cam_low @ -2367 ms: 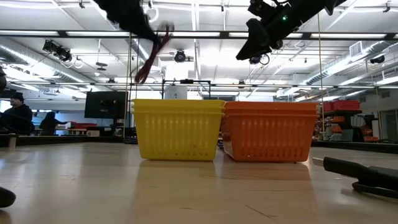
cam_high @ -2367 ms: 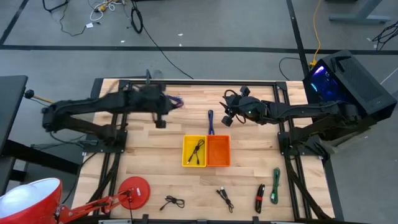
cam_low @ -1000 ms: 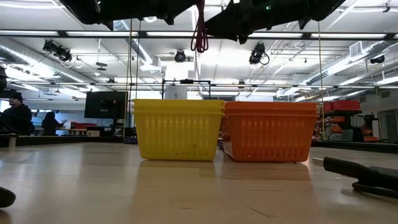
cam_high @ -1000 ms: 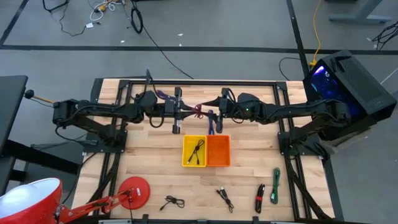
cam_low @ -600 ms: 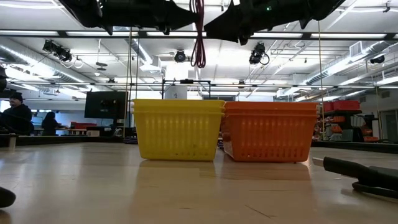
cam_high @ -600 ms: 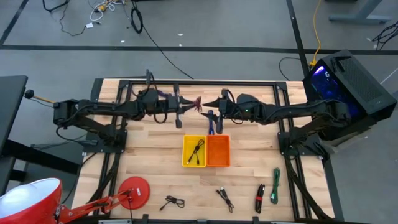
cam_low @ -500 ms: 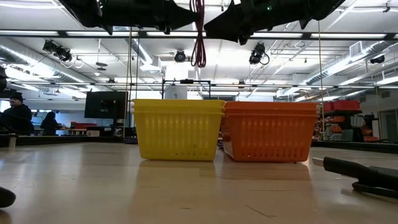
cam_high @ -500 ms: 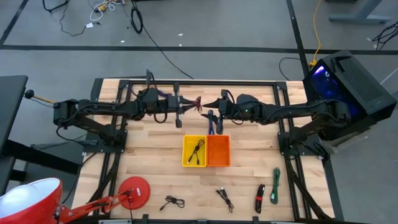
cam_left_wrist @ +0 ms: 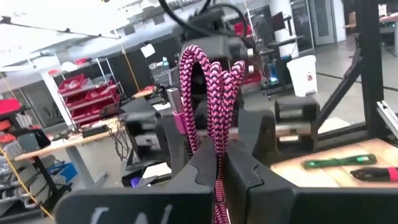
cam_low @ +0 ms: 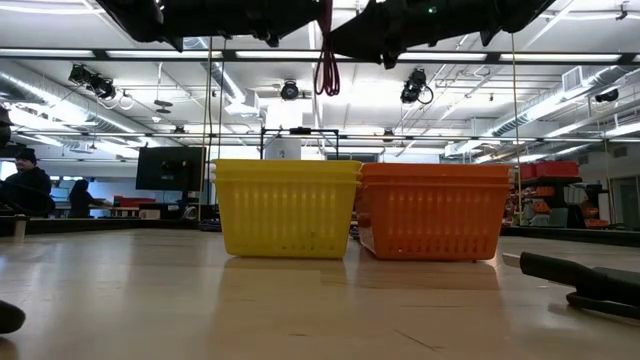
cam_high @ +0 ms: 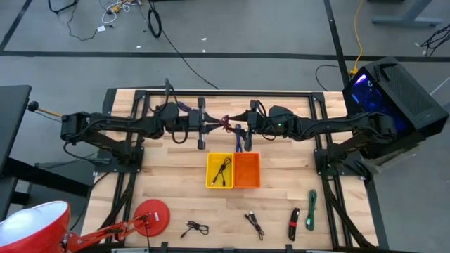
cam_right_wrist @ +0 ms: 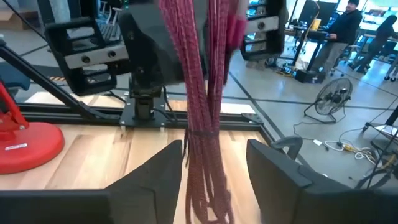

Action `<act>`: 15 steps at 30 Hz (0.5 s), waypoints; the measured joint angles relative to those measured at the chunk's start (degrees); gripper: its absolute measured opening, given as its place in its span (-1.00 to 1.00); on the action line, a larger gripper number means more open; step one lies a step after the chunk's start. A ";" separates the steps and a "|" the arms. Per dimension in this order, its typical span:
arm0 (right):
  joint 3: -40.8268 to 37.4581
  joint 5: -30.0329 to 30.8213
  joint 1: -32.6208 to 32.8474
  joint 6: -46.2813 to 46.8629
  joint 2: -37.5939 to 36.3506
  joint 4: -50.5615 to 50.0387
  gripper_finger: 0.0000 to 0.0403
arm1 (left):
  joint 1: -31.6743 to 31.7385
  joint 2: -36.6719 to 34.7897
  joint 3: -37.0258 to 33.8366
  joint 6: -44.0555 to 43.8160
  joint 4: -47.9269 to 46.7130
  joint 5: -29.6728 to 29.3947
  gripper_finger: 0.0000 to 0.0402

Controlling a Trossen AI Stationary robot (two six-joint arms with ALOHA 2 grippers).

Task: Pick & Place USB Port
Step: Put the red patterned charger cable into the orange bin

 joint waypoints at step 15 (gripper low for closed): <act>0.00 -1.31 0.22 -0.30 0.00 0.01 -0.94 | -0.38 0.26 0.00 -0.75 1.54 -0.16 -0.96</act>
